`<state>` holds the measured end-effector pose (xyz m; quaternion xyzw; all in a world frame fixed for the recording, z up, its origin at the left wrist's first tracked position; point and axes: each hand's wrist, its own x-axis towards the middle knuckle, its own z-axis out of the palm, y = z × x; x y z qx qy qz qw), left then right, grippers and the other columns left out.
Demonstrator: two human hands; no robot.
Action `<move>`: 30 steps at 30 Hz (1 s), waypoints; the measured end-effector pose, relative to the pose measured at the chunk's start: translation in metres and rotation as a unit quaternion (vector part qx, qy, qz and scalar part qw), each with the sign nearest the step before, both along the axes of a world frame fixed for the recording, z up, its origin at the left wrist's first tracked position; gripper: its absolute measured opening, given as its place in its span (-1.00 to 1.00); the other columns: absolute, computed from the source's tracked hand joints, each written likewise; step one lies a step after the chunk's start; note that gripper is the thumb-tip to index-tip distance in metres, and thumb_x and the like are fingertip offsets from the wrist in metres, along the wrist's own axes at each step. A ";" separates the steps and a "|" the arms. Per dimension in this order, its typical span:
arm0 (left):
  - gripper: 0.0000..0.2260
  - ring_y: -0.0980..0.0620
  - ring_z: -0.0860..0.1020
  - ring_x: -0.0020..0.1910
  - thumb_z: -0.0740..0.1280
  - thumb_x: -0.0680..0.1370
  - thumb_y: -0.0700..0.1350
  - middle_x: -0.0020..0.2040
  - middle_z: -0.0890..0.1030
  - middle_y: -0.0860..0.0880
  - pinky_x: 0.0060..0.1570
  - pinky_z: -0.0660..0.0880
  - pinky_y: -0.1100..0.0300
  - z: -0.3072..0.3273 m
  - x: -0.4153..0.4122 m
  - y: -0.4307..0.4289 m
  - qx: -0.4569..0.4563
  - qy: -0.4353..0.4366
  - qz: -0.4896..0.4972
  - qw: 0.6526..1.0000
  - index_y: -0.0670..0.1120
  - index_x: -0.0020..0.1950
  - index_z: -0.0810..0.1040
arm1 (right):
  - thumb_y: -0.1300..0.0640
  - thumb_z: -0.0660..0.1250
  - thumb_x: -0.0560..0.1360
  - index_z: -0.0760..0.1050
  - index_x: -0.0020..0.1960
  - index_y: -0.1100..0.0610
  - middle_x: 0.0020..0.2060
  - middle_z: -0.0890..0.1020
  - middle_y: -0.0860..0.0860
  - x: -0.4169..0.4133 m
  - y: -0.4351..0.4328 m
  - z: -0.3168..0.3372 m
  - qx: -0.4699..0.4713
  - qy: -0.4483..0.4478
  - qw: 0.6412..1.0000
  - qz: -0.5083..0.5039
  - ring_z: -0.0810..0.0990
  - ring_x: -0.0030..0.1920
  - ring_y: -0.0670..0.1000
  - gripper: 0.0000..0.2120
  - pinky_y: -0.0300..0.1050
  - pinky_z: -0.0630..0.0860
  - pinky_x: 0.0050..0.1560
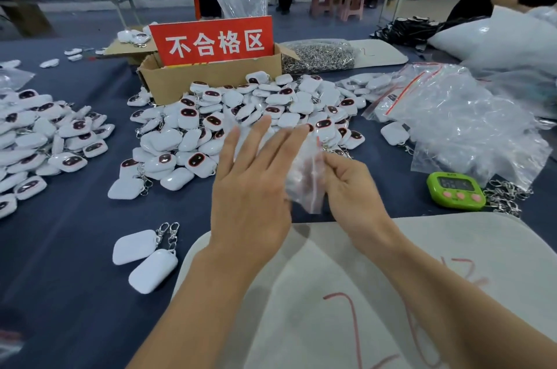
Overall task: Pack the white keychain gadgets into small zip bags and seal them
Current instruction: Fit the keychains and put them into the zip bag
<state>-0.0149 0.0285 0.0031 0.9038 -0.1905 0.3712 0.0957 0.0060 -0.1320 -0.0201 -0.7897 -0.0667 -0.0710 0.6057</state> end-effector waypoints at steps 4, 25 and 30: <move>0.05 -0.07 0.11 0.64 0.59 0.19 -0.06 0.58 0.32 0.01 0.61 -0.02 -0.05 -0.009 -0.004 -0.017 0.024 0.064 -0.019 0.998 0.01 0.64 0.21 | -0.19 0.24 0.63 0.63 -0.13 0.11 -0.31 0.66 0.02 -0.002 -0.003 0.002 0.064 0.035 0.997 -0.028 0.55 -0.27 -0.03 -0.58 0.09 0.59 -0.22; -0.27 -0.02 0.41 0.46 0.45 0.22 -0.16 0.32 0.58 0.09 0.56 0.15 -0.06 -0.015 -0.002 -0.035 -0.060 -0.014 -0.100 0.993 0.02 0.42 0.51 | 0.19 0.35 0.36 0.68 -0.12 0.00 -0.23 0.66 -0.05 -0.017 -0.009 0.010 0.163 0.053 0.963 0.206 0.62 -0.17 -0.08 -0.82 -0.25 0.49 -0.20; -0.07 0.02 0.33 0.53 0.56 0.17 -0.10 0.43 0.49 0.09 0.58 0.10 -0.01 -0.009 -0.002 -0.023 -0.042 0.029 -0.086 0.995 0.04 0.54 0.38 | 0.26 0.30 0.47 0.69 0.03 -0.11 -0.05 0.70 -0.09 -0.014 -0.014 0.015 0.199 0.066 0.945 0.251 0.66 0.04 -0.08 -0.66 -0.17 0.55 -0.03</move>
